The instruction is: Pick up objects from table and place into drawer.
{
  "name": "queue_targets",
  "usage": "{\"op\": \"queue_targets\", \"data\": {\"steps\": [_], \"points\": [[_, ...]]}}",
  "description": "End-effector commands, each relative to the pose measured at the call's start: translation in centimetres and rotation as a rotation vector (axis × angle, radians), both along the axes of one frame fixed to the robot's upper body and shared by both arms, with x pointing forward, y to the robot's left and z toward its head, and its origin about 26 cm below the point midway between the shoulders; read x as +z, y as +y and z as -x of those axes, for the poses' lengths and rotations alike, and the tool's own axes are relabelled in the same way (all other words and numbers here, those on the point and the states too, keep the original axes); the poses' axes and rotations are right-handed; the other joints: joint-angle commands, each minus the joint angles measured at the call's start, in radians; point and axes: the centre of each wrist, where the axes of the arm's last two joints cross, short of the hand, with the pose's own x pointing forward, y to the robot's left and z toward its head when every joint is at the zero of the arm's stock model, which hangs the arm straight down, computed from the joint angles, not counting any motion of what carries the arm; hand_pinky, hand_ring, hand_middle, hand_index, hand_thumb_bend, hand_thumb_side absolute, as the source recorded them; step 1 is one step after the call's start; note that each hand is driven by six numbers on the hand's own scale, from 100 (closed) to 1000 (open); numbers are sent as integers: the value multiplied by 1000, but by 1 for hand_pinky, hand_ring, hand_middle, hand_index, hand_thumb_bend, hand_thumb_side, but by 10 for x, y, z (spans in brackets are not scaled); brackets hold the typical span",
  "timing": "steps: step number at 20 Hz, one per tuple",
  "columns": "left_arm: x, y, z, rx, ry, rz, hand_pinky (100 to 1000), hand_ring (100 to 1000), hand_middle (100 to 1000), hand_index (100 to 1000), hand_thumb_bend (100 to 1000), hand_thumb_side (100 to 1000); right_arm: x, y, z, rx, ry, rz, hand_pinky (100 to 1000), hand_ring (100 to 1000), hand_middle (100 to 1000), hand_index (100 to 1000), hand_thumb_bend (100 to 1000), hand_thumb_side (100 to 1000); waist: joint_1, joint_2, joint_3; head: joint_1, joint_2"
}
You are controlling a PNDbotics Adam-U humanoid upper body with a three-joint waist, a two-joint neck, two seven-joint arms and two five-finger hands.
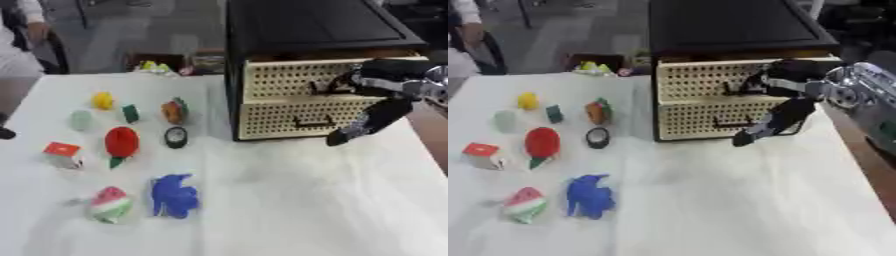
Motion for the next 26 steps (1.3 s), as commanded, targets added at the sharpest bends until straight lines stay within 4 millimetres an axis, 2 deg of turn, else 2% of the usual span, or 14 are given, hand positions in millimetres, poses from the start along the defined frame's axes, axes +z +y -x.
{"op": "queue_targets", "data": {"steps": [1, 18, 26], "points": [[7, -1, 2, -7, -27, -5, 524, 623, 623, 710, 100, 1000, 6, -8, 6, -23, -11, 12, 100, 100, 100, 825, 863, 881, 2, -11, -4, 2, -12], [8, -1, 1, -6, -31, -4, 524, 623, 623, 707, 100, 1000, 3, -11, 21, -22, -33, -22, 100, 100, 100, 821, 859, 885, 1, -9, -6, 6, -21], [8, -1, 1, -7, -30, -3, 524, 624, 624, 706, 100, 1000, -2, -16, 23, -45, 5, -13, 100, 100, 100, 818, 861, 855, -1, -10, -7, 5, -26]]}}
